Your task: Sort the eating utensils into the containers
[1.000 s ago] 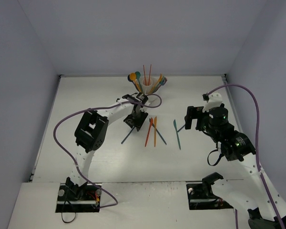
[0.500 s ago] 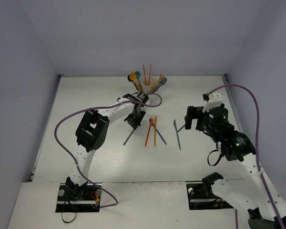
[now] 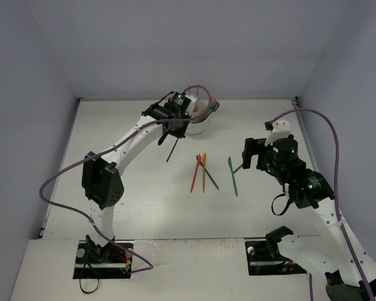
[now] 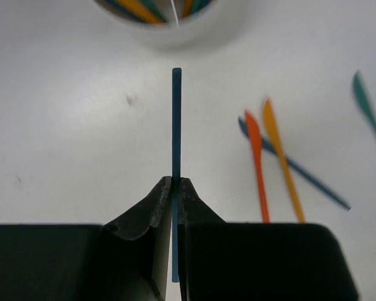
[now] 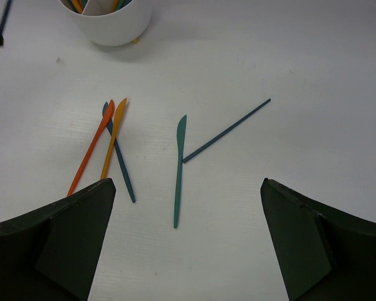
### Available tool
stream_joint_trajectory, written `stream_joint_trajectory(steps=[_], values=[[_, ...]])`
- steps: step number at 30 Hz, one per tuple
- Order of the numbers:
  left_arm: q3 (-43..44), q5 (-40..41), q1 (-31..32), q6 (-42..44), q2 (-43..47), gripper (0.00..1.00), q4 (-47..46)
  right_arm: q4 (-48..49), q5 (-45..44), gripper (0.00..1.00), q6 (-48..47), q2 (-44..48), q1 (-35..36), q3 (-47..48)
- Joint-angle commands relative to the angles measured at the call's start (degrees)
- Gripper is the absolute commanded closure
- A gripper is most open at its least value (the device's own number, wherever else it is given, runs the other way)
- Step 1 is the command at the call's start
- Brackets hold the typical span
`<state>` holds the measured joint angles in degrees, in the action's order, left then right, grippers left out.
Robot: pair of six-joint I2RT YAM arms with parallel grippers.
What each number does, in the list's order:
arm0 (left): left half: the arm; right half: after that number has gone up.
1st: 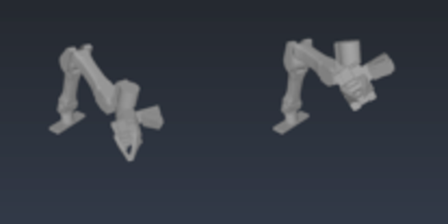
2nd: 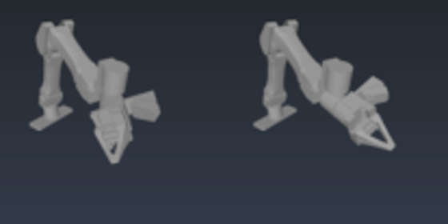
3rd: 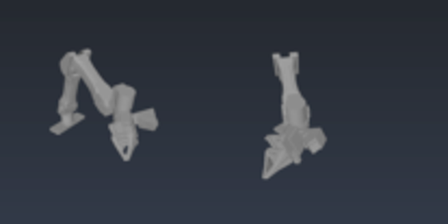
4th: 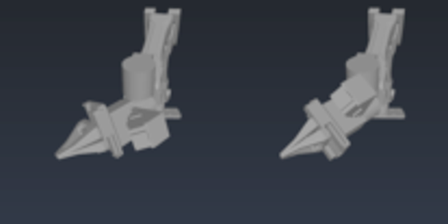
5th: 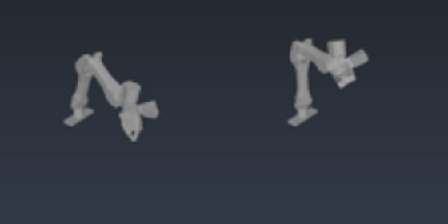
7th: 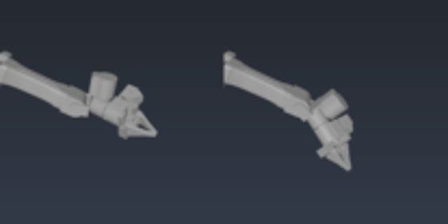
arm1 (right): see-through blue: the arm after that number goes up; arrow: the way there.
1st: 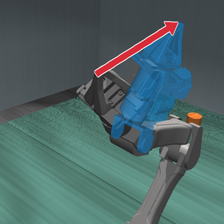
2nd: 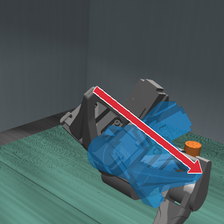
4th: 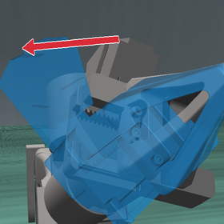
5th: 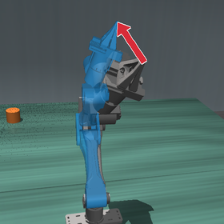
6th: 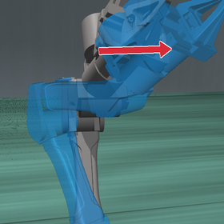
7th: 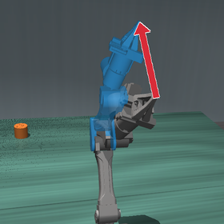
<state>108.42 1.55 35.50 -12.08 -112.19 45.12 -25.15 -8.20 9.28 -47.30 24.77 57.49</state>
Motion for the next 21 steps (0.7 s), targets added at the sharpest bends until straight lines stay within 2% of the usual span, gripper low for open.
stream_joint_trajectory(steps=[1,11,16,21], values=[[6.0,2.7,-1.7,1.3,5.8,1.0,-10.4,2.3,-2.2,0.0,-0.7,-0.7,-0.2,3.1],[2.8,1.4,-3.9,-0.7,3.6,1.0,-52.4,2.4,-1.6,0.0,-0.8,-1.9,-0.2,3.6],[10.4,-1.7,-5.4,-1.1,-4.2,1.0,-56.9,2.4,-2.0,0.0,-1.1,-2.3,-0.2,3.3],[13.9,-4.1,-6.1,-0.5,-9.7,1.0,-61.5,2.4,-2.1,0.0,-1.4,-3.0,-0.2,3.3]])
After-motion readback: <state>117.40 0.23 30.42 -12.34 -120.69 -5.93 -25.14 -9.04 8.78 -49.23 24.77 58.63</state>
